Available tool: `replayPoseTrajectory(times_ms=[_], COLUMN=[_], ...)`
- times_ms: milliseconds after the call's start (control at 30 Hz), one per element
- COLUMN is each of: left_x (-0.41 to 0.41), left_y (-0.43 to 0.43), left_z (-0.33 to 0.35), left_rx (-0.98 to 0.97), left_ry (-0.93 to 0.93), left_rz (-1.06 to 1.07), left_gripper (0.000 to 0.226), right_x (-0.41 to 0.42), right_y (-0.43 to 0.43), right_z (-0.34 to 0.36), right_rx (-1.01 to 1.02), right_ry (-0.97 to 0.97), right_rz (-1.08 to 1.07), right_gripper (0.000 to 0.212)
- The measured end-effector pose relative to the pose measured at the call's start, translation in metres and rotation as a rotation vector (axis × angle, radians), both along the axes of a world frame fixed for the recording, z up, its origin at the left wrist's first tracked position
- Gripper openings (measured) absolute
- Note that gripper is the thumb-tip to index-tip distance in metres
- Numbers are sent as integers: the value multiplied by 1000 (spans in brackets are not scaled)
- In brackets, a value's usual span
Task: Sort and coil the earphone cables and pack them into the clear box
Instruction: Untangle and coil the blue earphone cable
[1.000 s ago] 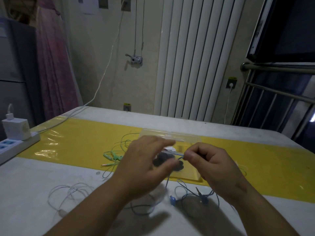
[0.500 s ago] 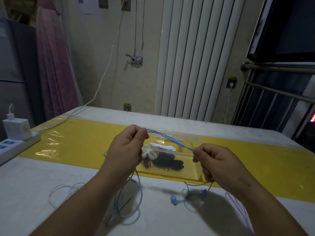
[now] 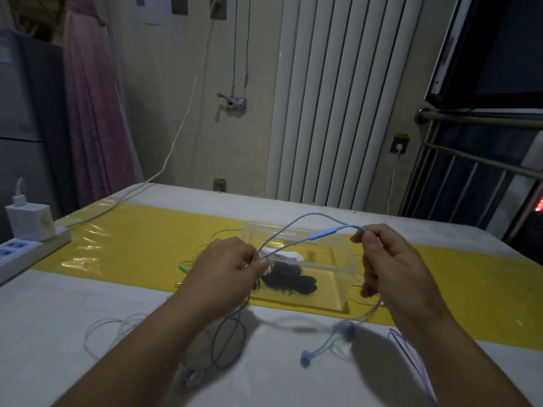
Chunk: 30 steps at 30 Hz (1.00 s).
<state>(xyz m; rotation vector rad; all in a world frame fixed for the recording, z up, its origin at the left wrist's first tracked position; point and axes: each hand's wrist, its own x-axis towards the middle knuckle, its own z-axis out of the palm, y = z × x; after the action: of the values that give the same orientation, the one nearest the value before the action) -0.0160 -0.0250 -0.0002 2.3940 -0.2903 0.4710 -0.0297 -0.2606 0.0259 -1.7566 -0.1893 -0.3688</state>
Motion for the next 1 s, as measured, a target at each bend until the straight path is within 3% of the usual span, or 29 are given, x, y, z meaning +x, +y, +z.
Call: replayPoseTrajectory(times_ms=[67,200,433,533,800,1000], left_x=[-1,-4,-8,-9,-6,-5], left_y=[1,-3,-6,-5,-4,-2], left_z=[1,2,6,7,9,11], left_rx=[34,-219,-707,-819,-857,-956], left_ry=[-13,26,206,251,106,97], left_rz=[-12,-108,-267,-314,-261,-195], left_gripper=[32,32,11,19,19,20], right_x=[0,0,3,1,5,5], right_y=[0,1,0,1,-2,-4], right_z=[1,5,-2,-2,-3,-3], right_rx=[43,221,68,28,86,194], right_ry=[31,152,13,10,196,199], right_rz=[-1,27,66,91,128,151], right_gripper=[30,35,30,23,31,27])
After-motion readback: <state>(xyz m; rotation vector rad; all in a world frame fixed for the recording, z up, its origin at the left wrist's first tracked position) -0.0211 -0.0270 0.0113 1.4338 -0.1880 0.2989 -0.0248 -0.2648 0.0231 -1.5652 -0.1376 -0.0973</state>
